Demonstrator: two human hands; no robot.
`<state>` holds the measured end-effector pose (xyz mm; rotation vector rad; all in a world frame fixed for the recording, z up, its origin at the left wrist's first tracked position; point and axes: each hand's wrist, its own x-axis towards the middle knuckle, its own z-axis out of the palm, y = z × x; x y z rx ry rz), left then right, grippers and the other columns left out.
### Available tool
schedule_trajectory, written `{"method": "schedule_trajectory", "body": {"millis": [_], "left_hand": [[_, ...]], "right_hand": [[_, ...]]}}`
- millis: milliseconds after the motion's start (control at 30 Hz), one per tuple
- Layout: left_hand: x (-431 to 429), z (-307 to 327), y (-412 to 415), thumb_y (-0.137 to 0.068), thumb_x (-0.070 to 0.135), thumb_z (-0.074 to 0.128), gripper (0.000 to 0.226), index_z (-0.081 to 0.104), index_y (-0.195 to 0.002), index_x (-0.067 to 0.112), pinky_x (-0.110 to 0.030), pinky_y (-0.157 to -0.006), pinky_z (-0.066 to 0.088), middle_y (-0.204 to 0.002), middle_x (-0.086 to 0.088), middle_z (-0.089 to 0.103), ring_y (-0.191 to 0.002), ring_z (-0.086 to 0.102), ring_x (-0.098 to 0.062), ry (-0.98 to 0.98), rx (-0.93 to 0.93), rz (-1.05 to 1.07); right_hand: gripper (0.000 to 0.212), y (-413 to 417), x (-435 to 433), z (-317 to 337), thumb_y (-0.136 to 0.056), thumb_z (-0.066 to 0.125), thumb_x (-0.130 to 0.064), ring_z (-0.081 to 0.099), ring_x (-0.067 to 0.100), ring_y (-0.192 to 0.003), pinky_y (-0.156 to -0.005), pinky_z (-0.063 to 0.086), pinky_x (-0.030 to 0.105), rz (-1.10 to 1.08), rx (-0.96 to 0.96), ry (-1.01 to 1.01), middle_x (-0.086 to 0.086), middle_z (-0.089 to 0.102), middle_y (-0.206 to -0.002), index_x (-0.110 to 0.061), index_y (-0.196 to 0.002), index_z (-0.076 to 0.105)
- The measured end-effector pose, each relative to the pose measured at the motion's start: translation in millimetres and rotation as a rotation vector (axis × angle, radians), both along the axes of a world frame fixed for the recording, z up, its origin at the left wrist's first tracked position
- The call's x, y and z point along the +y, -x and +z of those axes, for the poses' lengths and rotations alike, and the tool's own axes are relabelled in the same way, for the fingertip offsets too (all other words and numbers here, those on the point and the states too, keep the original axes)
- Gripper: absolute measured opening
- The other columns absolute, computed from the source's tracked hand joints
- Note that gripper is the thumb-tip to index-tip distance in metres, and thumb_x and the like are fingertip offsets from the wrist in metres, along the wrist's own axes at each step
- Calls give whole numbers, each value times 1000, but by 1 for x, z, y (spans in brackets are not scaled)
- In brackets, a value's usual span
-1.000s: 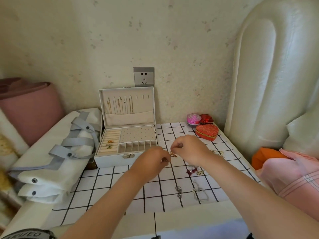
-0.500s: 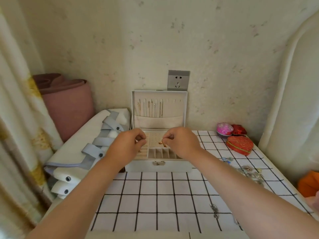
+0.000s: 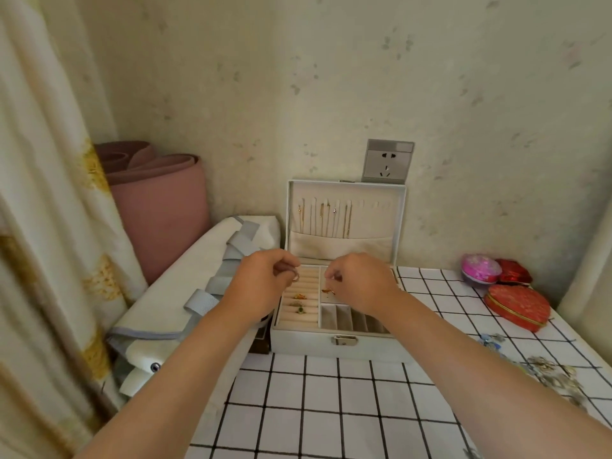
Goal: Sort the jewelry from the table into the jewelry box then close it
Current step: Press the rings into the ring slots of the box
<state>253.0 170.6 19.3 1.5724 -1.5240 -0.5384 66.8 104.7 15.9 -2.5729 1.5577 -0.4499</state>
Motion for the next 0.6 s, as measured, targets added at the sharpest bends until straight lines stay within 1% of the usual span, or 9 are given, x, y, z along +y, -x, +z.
{"method": "schedule_trajectory", "body": {"millis": [67, 100, 167, 233, 300, 400, 467, 500, 600], "left_hand": [[-1, 0, -1, -87, 3, 70, 16, 71, -95, 17, -18, -72, 56, -80, 0, 72, -73, 69, -10, -21, 116, -5], [0, 1, -1, -86, 2, 71, 15, 71, -92, 16, -23, -71, 58, -78, -3, 72, -72, 70, -16, -29, 174, -13], [1, 2, 0, -84, 2, 73, 15, 73, -85, 16, -28, -70, 60, -75, -8, 73, -68, 70, -20, -33, 250, -19], [3, 3, 1, -84, 2, 73, 13, 74, -84, 16, -27, -67, 60, -73, -9, 73, -66, 69, -19, -27, 321, -24], [4, 4, 2, -85, 1, 71, 10, 75, -88, 11, -24, -65, 59, -73, -11, 73, -65, 69, -19, -26, 447, -23], [4, 6, 4, -86, 1, 70, 11, 72, -97, 5, -23, -62, 59, -74, -11, 74, -65, 70, -17, -27, 588, 4], [5, 6, 4, -87, 2, 70, 14, 71, -100, 4, -24, -64, 60, -77, -12, 75, -67, 71, -16, -27, 627, -4], [6, 7, 4, -88, 3, 69, 14, 71, -101, 4, -24, -65, 60, -78, -12, 75, -68, 71, -16, -30, 623, -17], [7, 8, 2, -95, 9, 60, 15, 70, -106, 7, -25, -66, 60, -85, -12, 75, -73, 73, -19, -50, 587, -39]], "right_hand": [[23, -3, -3, 5, -93, 62, -35, 63, 8, -97, -84, 53, 31, 35, -4, 16, -13, 70, -105, -33, -114, 72], [24, -6, -3, 9, -93, 62, -34, 62, 7, -99, -86, 52, 30, 61, -57, -3, -14, 69, -107, -32, -115, 71], [20, -14, -1, 18, -94, 64, -28, 63, -1, -94, -86, 50, 25, 131, -283, -145, -17, 69, -102, -29, -111, 74], [16, -21, 2, 25, -93, 66, -22, 64, -6, -75, -74, 52, 23, 191, -468, -313, -15, 73, -94, -26, -103, 77], [12, -23, 5, 29, -90, 71, -21, 62, -5, -59, -60, 51, 20, 213, -532, -392, -9, 76, -91, -25, -100, 77], [21, -23, 9, 29, -83, 80, -15, 64, 6, -57, -52, 48, 15, 203, -643, -488, -1, 77, -91, -19, -103, 75], [21, -22, 10, 27, -83, 80, -12, 65, 8, -57, -48, 46, 13, 176, -711, -525, 2, 77, -88, -13, -103, 76], [19, -22, 10, 26, -83, 79, -12, 65, 8, -59, -48, 46, 14, 168, -722, -530, 3, 77, -86, -12, -102, 76], [17, -22, 9, 24, -83, 80, -19, 65, 8, -61, -51, 49, 23, 139, -723, -539, 0, 77, -80, -15, -99, 78]]}}
